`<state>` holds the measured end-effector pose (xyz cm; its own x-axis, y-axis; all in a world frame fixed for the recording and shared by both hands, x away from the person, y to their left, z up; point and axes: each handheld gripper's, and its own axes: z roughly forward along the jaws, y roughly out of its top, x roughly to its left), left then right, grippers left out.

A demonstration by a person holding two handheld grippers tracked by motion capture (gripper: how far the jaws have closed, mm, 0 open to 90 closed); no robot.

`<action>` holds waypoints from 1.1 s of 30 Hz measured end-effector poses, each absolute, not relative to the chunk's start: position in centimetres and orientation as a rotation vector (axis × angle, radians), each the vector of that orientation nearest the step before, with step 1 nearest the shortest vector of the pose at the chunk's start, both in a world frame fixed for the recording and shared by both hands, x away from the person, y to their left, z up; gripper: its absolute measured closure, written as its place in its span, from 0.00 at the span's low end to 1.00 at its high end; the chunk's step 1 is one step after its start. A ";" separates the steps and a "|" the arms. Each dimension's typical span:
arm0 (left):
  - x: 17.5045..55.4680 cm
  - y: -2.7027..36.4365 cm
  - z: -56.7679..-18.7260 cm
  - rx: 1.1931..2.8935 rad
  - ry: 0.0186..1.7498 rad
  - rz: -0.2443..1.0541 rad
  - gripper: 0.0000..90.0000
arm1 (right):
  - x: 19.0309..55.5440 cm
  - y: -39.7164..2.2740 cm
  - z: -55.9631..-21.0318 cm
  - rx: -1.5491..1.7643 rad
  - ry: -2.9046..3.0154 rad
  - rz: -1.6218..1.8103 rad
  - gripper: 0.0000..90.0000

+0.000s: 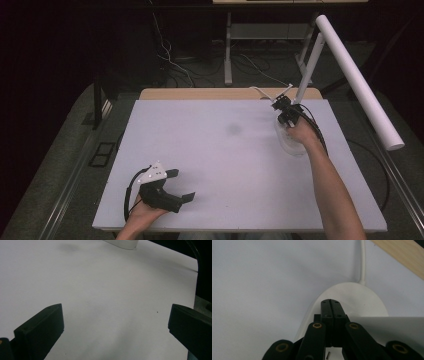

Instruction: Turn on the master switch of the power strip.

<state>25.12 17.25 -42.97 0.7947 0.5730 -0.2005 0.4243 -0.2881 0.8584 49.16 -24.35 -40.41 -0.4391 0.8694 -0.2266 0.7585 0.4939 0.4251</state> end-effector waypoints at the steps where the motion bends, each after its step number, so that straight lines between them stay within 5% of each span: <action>1: 25.1 17.2 -43.0 1.924 0.753 0.176 0.00 | 49.2 -24.4 -40.3 1.355 2.333 0.369 0.99; 33: 25.3 17.3 -43.0 1.911 0.761 0.165 0.00 | 46.7 -24.2 -35.9 1.337 2.269 0.569 0.99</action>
